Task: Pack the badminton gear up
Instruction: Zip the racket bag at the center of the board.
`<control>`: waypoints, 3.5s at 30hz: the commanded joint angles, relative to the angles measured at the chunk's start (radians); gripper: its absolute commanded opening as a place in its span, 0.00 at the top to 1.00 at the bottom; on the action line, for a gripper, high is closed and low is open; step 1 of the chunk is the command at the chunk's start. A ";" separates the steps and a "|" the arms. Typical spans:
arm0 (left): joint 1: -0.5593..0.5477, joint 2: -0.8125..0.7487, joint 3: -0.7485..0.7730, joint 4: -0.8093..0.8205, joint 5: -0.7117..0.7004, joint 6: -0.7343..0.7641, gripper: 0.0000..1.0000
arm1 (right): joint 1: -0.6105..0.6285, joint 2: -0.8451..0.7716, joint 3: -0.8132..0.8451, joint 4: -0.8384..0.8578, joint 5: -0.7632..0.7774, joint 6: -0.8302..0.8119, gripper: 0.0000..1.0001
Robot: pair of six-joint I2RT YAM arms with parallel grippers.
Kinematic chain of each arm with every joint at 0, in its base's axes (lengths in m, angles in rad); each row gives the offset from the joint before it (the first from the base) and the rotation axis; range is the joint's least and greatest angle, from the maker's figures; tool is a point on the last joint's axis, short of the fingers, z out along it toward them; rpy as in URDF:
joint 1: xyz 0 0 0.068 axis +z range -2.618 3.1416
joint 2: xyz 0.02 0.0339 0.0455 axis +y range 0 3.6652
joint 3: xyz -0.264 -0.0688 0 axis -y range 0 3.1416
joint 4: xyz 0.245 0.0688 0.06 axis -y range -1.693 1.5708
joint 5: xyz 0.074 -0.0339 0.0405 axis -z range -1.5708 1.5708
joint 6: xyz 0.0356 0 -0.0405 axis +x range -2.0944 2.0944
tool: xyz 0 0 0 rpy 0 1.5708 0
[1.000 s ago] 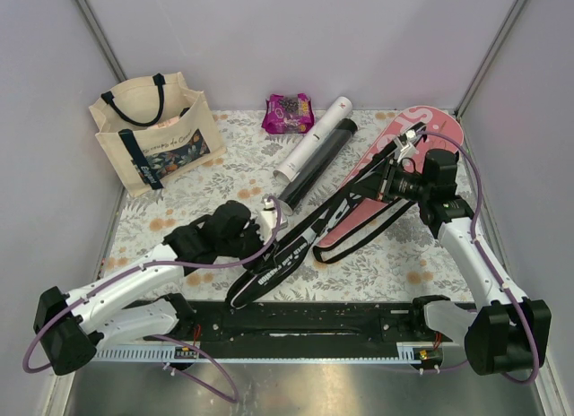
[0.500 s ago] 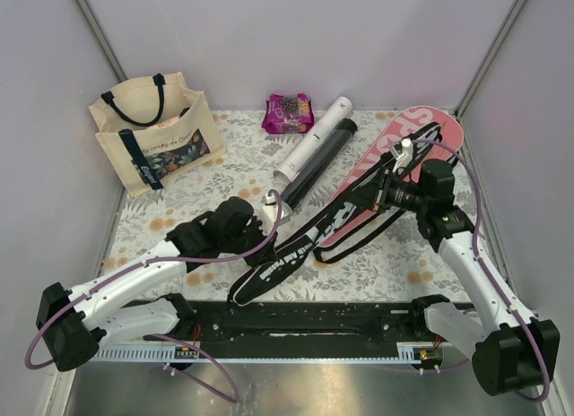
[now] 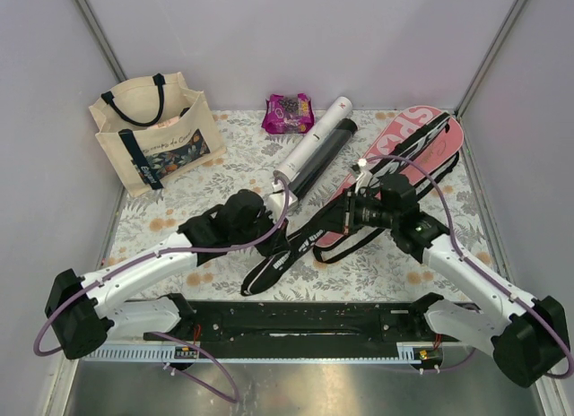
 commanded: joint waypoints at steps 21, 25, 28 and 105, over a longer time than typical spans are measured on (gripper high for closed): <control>-0.007 -0.402 0.052 -0.103 -0.076 0.161 0.35 | 0.139 -0.127 0.059 0.126 0.307 0.030 1.00; -0.007 -0.500 -0.016 -0.100 -0.031 0.157 0.34 | 0.087 -0.150 0.096 0.125 0.328 0.044 1.00; -0.007 -0.522 -0.020 -0.130 -0.002 0.157 0.32 | 0.047 -0.161 0.129 0.105 0.328 0.040 1.00; -0.009 -0.352 -0.016 0.219 -0.094 0.343 1.00 | 0.461 0.071 0.372 0.091 0.272 -0.023 1.00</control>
